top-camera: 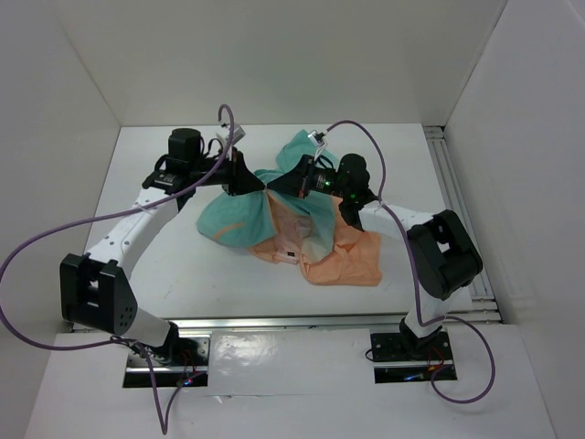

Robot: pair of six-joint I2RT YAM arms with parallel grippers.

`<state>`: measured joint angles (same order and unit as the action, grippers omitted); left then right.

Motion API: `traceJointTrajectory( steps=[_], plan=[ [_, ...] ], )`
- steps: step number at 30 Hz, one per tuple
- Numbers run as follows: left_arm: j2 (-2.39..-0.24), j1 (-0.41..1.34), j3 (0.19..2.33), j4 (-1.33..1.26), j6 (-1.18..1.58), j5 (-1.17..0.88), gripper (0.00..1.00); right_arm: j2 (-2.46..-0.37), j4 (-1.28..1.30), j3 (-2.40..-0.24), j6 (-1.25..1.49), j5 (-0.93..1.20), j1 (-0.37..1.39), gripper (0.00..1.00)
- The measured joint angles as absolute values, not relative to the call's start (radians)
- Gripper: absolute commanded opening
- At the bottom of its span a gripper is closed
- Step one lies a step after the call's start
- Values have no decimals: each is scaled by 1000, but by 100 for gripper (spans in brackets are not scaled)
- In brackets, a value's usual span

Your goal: Zip up the jacket

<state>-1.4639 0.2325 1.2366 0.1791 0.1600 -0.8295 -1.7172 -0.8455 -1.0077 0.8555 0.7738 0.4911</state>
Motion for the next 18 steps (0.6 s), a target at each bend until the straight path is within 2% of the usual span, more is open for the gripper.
traceJointTrajectory(
  steps=[2, 5, 12, 18],
  plan=[
    [-1461, 233, 1236, 179, 160, -823, 12, -1717, -845, -1008, 855, 772, 491, 0],
    [-1440, 233, 1223, 179, 161, -814, 12, -1717, -843, -1008, 855, 769, 491, 0],
    [-1395, 236, 1212, 182, 161, -790, 0, -1717, -844, -1008, 869, 763, 492, 0],
    [-1395, 241, 1211, 187, 161, -790, 0, -1717, -843, -1008, 871, 762, 495, 0]
  ],
)
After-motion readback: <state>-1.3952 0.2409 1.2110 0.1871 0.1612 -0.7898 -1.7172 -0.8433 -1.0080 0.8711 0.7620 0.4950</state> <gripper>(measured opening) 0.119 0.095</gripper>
